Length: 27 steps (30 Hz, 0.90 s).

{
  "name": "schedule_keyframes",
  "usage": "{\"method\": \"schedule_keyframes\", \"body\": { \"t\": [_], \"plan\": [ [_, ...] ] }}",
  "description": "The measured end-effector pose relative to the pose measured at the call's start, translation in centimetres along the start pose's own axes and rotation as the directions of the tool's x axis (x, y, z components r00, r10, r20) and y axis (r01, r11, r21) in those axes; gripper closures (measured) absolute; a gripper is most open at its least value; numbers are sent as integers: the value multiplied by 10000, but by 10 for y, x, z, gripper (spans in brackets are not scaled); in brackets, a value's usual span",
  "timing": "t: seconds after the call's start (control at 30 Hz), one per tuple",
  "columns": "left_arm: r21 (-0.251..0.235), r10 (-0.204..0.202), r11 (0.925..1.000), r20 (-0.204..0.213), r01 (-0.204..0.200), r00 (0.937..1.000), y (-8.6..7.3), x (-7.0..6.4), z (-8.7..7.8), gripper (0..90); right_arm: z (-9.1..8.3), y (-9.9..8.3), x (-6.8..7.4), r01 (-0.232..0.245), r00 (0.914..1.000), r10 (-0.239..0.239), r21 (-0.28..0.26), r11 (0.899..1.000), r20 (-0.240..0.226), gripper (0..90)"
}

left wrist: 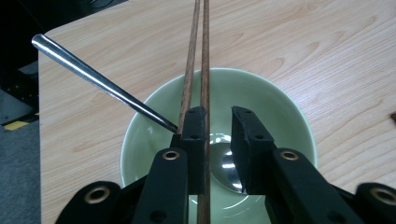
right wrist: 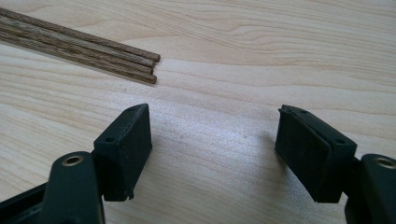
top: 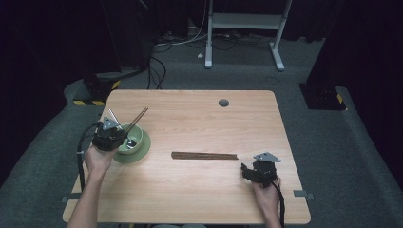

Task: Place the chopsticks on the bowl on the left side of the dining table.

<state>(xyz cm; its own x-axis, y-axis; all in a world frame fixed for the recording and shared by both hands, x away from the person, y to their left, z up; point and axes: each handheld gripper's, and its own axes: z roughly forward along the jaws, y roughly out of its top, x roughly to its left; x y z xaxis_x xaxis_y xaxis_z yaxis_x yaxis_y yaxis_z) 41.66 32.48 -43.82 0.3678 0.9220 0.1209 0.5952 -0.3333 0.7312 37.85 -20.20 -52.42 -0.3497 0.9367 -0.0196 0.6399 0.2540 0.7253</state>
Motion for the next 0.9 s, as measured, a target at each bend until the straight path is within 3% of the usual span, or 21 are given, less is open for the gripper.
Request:
{"method": "schedule_keyframes", "body": {
  "t": [0.2,0.33,0.5,0.73,0.9],
  "plan": [
    [-220,-360,9991,-237,355,9991,-1,5,-6,642,0,0,0,13,10000,-13,-3,10000,0,265],
    [-93,-411,9991,-600,406,9974,-5,5,-8,490,0,0,0,17,10000,-17,-3,10000,3,265],
    [28,-583,9983,-805,588,9950,-12,7,-10,431,0,0,0,12,10000,-12,-4,10000,0,265],
    [-123,-742,9972,-972,733,9925,-24,5,-16,431,0,0,0,17,10000,-17,-3,10000,1,265],
    [-42,-870,9962,-759,870,9933,-31,7,-16,523,0,0,0,16,10000,-16,-4,10000,1,266]
  ]
}}
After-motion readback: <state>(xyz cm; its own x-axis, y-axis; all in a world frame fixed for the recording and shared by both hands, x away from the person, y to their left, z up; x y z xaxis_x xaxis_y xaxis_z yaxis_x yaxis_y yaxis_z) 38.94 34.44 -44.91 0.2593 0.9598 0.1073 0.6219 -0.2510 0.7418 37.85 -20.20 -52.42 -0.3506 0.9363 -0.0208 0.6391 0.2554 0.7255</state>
